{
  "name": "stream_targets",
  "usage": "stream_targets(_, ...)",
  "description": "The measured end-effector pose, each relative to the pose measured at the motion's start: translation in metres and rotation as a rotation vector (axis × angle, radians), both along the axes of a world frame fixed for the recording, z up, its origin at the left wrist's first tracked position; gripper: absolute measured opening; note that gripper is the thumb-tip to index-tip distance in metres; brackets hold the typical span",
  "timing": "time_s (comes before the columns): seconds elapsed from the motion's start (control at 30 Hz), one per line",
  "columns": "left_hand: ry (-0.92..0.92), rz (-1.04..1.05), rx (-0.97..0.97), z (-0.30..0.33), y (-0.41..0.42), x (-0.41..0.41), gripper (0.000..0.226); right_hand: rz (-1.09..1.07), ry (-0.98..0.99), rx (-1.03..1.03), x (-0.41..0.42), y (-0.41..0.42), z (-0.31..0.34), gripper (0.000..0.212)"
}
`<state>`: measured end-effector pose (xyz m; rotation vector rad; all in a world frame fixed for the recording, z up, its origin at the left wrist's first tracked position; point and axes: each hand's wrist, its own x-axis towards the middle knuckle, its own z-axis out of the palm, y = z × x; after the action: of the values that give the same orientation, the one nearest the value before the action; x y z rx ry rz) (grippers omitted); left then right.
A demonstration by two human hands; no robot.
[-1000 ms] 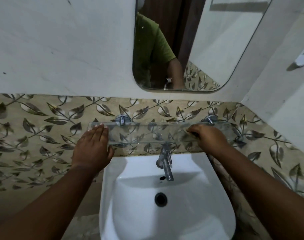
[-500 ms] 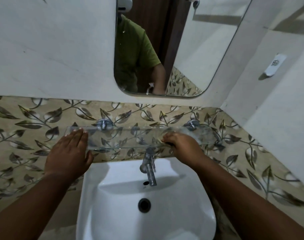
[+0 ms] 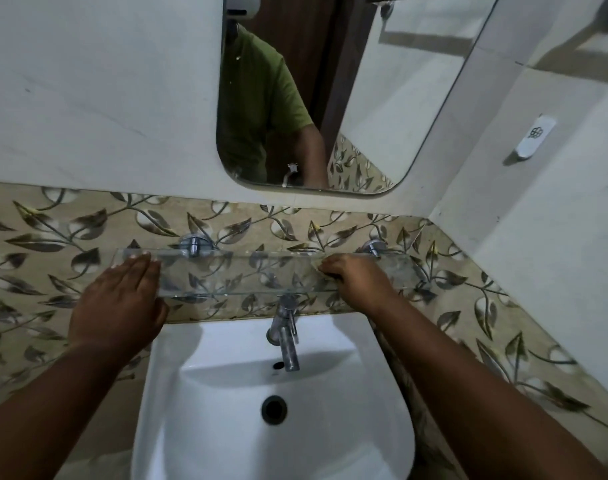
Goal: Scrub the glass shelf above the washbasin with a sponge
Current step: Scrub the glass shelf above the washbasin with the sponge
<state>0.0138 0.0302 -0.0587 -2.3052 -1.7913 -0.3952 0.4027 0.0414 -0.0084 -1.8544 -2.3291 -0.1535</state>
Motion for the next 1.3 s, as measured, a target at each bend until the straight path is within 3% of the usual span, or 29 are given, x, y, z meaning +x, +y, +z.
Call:
stream_targets(0.13,-0.006,-0.002,0.018,0.0,0.002,0.001,0.071,0.039,-0.009,0.0,0.038,-0.027,0.001,0.041)
stream_targets(0.3,-0.005,-0.005,0.011,-0.004,0.003,-0.001,0.072,-0.196,-0.024,-0.035,0.069,-0.014,0.021,0.044)
stream_targets(0.43,-0.04,-0.014,0.022,-0.007,0.008,-0.001,0.071,-0.234,-0.157,-0.063,0.049,0.008,0.026,0.045)
stream_targets(0.63,-0.086,-0.009,-0.012,-0.017,0.015,-0.004,0.074,-0.106,-0.022,-0.019,0.05,-0.013,0.003,0.05)
stream_targets(0.8,-0.09,-0.021,0.006,-0.018,0.016,-0.004,0.07,0.018,0.016,-0.046,0.092,-0.029,0.009,0.042)
stream_targets(0.97,-0.069,-0.039,0.029,-0.015,0.013,-0.002,0.067,-0.14,-0.133,-0.023,0.113,-0.019,0.018,0.038)
stream_targets(1.13,-0.058,0.0,0.066,-0.012,0.01,-0.004,0.067,-0.317,-0.01,0.051,0.097,0.001,0.016,0.034)
stream_targets(1.3,-0.056,-0.038,0.057,-0.017,0.015,-0.005,0.066,-0.138,0.036,-0.009,0.11,-0.012,0.016,0.036)
